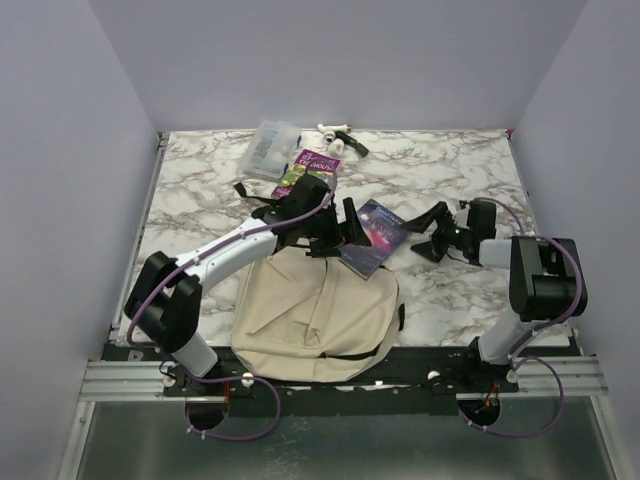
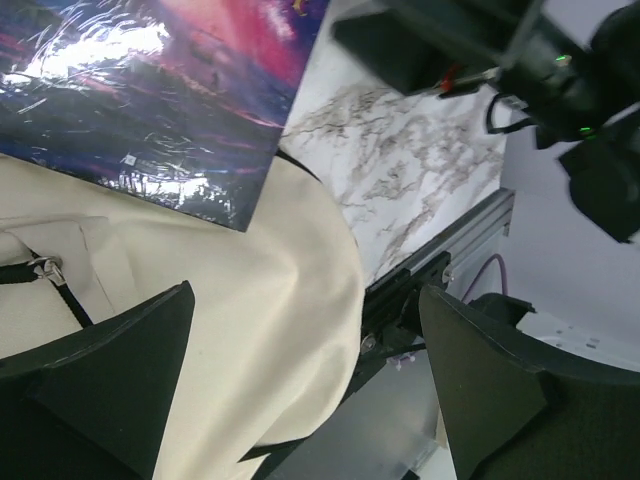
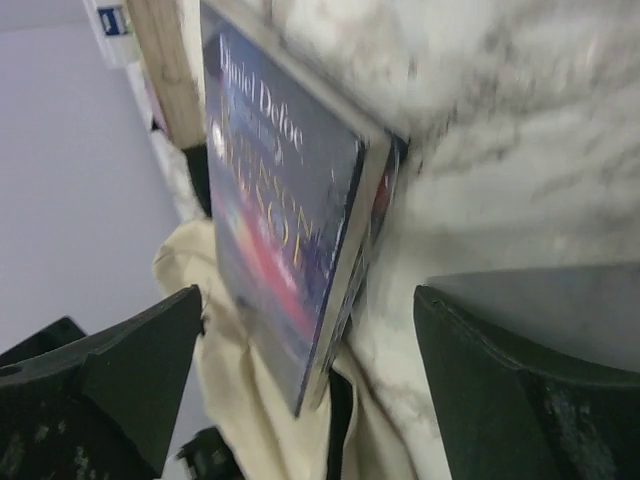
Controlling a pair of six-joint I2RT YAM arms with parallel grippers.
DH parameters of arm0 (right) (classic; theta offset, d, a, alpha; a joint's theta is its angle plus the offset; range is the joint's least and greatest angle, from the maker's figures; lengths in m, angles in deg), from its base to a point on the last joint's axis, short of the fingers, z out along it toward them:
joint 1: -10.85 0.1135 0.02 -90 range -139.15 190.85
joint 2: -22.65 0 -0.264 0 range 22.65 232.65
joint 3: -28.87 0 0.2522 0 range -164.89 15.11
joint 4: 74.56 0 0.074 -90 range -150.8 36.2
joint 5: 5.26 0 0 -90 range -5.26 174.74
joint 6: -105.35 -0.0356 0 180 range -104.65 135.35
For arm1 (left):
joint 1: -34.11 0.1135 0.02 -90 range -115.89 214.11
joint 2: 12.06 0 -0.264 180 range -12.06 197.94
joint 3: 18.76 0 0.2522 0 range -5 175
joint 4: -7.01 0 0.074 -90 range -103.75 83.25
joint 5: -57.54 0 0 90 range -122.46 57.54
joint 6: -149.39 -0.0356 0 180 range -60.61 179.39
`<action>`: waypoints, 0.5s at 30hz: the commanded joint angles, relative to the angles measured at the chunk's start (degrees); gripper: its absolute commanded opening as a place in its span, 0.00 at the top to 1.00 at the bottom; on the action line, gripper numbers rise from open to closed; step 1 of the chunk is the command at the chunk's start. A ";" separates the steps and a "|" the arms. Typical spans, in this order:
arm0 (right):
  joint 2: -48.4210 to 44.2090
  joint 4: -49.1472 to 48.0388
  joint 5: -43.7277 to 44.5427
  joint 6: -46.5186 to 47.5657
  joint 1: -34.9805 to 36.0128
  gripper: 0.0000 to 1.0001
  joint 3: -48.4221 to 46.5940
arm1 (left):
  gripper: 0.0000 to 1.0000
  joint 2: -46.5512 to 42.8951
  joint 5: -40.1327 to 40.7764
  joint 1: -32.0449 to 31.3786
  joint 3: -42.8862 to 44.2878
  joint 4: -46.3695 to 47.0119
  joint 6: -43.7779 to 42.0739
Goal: Pack the student bag
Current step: Pick up the book from the center of the board.
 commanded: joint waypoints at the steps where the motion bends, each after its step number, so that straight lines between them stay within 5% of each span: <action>1: -1.90 -17.30 -6.96 -12.18 0.89 0.11 9.69 | 0.03 -7.37 -2.61 -0.04 -3.48 6.46 -4.71; 10: 8.71 -45.94 -5.73 -28.05 10.60 0.18 15.60 | 0.02 -19.45 2.83 -0.06 -7.42 8.15 -7.44; 15: 14.92 -56.92 -1.59 -32.38 11.17 0.31 15.63 | 0.02 -26.41 4.16 -0.11 -11.24 9.42 -6.13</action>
